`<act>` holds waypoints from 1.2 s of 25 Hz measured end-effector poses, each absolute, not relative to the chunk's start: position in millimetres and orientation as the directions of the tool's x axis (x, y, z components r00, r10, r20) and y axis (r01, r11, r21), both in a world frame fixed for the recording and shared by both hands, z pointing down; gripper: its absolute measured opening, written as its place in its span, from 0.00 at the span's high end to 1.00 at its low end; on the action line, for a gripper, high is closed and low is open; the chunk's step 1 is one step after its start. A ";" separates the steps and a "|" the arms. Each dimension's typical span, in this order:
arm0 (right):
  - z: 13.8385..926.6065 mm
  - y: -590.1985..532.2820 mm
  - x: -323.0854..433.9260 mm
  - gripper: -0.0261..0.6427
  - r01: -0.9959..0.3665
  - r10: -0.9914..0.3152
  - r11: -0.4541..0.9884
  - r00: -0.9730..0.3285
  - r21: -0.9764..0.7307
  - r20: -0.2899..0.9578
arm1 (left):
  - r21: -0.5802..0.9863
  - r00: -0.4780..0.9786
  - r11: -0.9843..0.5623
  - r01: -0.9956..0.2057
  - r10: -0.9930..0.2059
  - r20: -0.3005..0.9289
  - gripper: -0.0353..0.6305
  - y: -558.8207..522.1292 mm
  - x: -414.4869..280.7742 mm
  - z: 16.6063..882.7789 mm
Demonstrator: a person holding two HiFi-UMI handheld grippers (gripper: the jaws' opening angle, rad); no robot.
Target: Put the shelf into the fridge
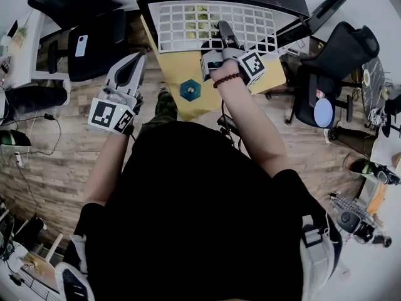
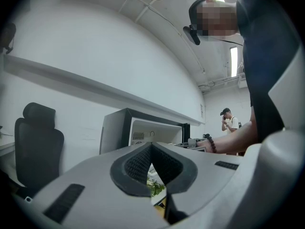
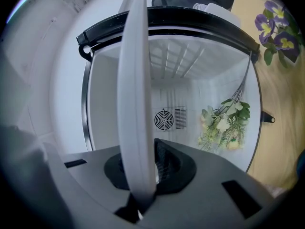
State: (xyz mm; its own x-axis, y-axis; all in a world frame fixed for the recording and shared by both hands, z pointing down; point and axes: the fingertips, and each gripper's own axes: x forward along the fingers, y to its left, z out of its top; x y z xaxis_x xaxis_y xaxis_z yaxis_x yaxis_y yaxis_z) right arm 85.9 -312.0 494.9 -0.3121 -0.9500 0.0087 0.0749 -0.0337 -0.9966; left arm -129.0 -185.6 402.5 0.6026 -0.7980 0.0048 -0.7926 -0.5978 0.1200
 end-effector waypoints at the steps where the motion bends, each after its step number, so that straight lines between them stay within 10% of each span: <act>1: 494.5 -312.4 86.0 0.89 0.071 -0.950 -0.033 -0.311 -0.997 0.009 | 0.120 0.602 -0.597 -0.793 -0.798 0.005 0.92 -185.2 -129.2 402.6; 30: 495.8 -331.3 87.3 0.89 0.064 -0.959 -0.038 -0.281 -0.997 0.018 | 0.133 0.587 -0.584 -0.801 -0.809 -0.017 0.92 -185.0 -133.4 405.6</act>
State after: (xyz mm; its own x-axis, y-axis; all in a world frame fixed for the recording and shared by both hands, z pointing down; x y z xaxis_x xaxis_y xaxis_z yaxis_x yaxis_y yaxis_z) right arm 87.3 -331.3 495.8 -0.2813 -0.9594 0.0184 0.0643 -0.0379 -0.9972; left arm -133.4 -185.0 405.6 0.5870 -0.8094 -0.0171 -0.8010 -0.5837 0.1330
